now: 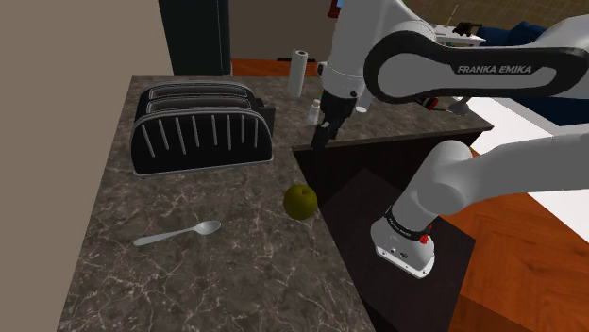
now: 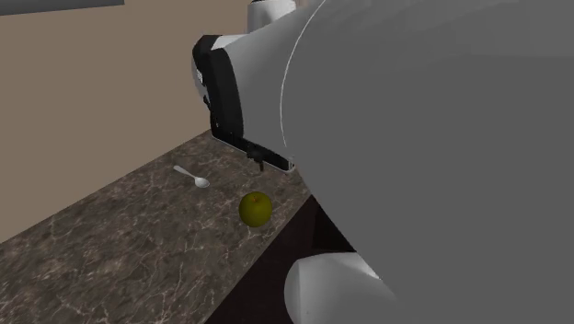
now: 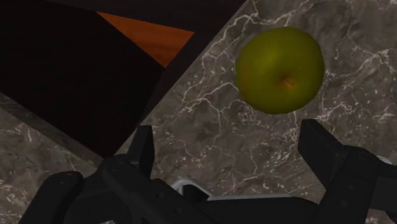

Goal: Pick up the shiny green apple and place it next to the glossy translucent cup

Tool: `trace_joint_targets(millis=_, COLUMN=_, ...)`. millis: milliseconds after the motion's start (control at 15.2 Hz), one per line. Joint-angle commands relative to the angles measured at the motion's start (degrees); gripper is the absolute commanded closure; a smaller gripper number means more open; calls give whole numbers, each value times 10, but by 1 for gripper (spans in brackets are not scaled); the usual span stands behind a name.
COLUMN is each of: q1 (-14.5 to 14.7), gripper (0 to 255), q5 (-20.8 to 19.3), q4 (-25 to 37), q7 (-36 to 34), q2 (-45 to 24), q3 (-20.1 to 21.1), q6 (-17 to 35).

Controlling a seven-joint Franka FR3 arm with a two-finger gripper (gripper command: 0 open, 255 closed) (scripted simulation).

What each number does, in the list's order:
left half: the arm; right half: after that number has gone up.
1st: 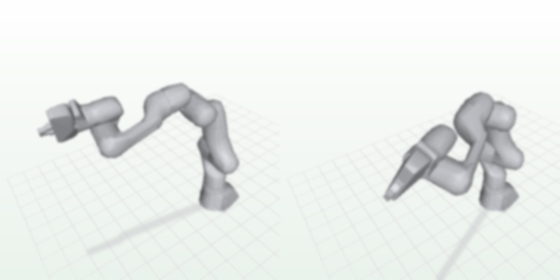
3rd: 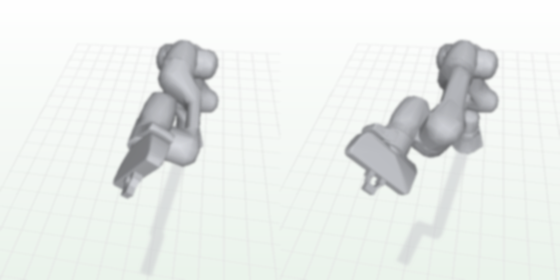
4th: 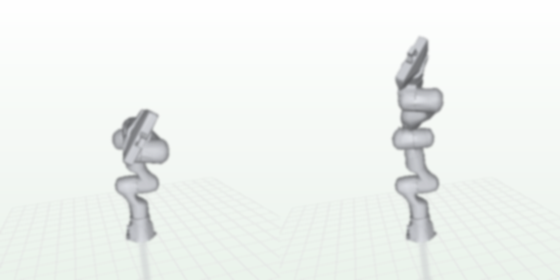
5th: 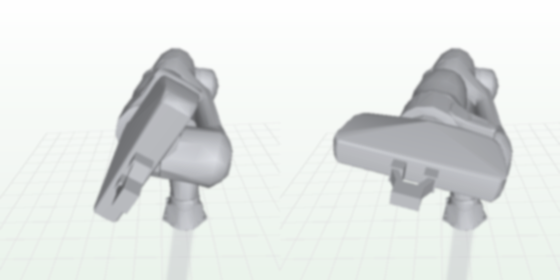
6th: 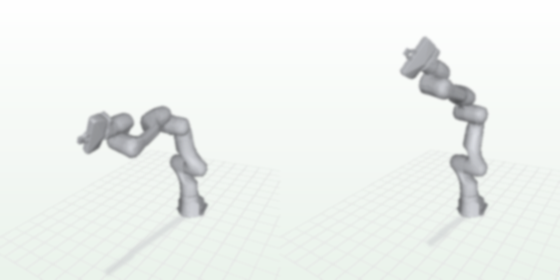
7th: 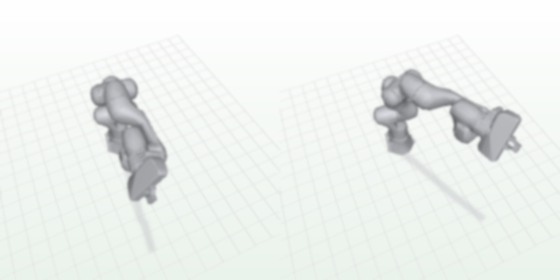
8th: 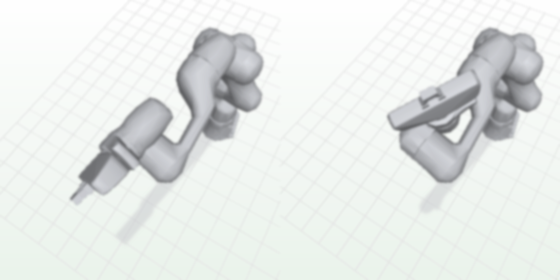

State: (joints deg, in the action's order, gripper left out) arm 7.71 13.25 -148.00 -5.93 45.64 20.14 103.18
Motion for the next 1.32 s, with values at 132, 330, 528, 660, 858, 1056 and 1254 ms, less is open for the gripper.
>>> trace_joint_targets(millis=132, q1=17, gripper=0, q5=23, q4=-1, q7=-50, q2=-38, q3=65, q6=40)
trace_joint_targets(millis=330, q1=24, gripper=0, q5=34, q4=3, q7=-89, q2=-76, q3=115, q6=75)
trace_joint_targets(millis=528, q1=24, gripper=0, q5=37, q4=-9, q7=-91, q2=-83, q3=123, q6=94)
trace_joint_targets(millis=660, q1=24, gripper=0, q5=39, q4=-21, q7=-91, q2=-89, q3=128, q6=112)
trace_joint_targets(millis=858, q1=24, gripper=0, q5=44, q4=-41, q7=-91, q2=-100, q3=137, q6=143)
trace_joint_targets(millis=1056, q1=24, gripper=0, q5=44, q4=-41, q7=-91, q2=-100, q3=137, q6=143)
trace_joint_targets(millis=1254, q1=24, gripper=0, q5=44, q4=-41, q7=-91, q2=-100, q3=137, q6=143)
